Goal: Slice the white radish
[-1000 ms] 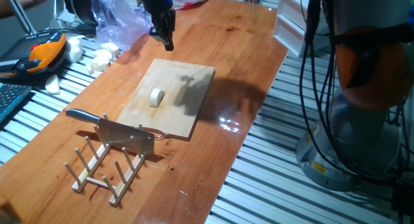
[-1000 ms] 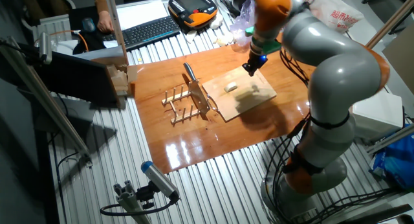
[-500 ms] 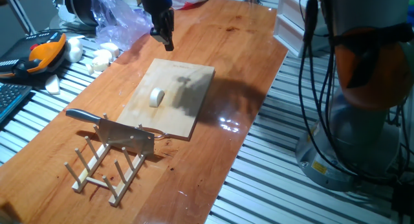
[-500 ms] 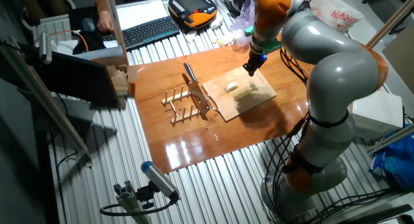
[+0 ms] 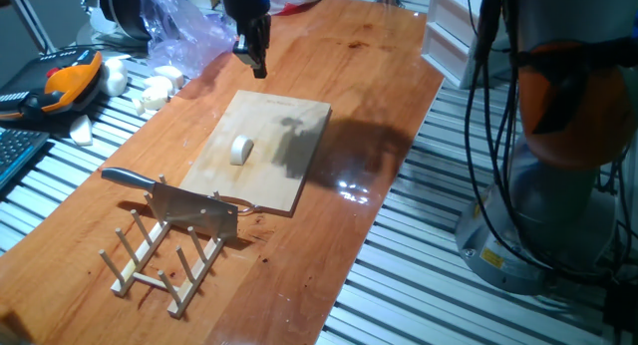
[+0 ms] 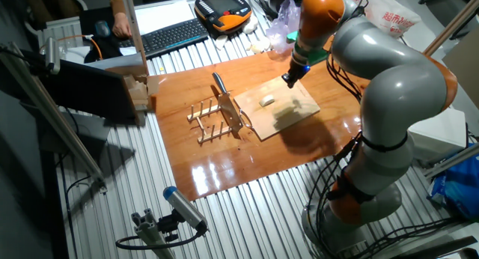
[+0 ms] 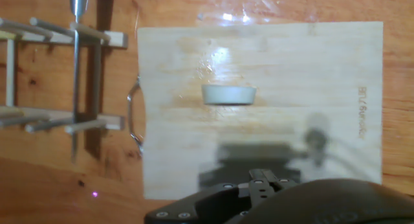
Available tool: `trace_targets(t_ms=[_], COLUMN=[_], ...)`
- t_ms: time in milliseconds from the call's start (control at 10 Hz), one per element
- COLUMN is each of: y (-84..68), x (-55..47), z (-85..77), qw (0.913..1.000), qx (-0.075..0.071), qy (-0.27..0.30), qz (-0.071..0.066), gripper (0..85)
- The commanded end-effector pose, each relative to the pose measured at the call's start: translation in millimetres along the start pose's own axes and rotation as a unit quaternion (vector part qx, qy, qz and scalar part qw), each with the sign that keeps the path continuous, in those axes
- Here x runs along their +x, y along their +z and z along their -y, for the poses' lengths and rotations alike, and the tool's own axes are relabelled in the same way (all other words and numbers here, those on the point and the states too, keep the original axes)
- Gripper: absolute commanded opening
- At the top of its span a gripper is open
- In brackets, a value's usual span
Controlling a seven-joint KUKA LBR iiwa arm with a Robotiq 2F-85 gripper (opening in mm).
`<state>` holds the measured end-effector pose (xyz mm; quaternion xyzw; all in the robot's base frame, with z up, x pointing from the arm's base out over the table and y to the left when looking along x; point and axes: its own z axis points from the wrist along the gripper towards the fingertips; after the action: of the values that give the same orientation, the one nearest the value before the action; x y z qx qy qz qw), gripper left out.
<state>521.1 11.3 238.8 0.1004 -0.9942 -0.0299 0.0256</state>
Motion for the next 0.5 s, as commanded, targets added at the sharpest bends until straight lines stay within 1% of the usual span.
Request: trace_targets(t_ms=[0, 100, 200, 300, 400], y=[-3.1, -7.4, -10.6, -9.9, -4.9], x=[-8.2, -17.5, -28.3, -40.2, -48.5], z=[-9.1, -19.8, -33.4, -53.4, -71.6], qw=[1.0000, 0.9999, 0.9999, 0.9998, 0.9999], qx=[0.000, -0.010, -0.008, -0.011, -0.010], qy=[0.004, 0.005, 0.002, 0.000, -0.003], qz=[-0.003, 0.001, -0.010, -0.013, -0.003], gripper=[0.0, 0.0, 0.0, 0.0, 0.0])
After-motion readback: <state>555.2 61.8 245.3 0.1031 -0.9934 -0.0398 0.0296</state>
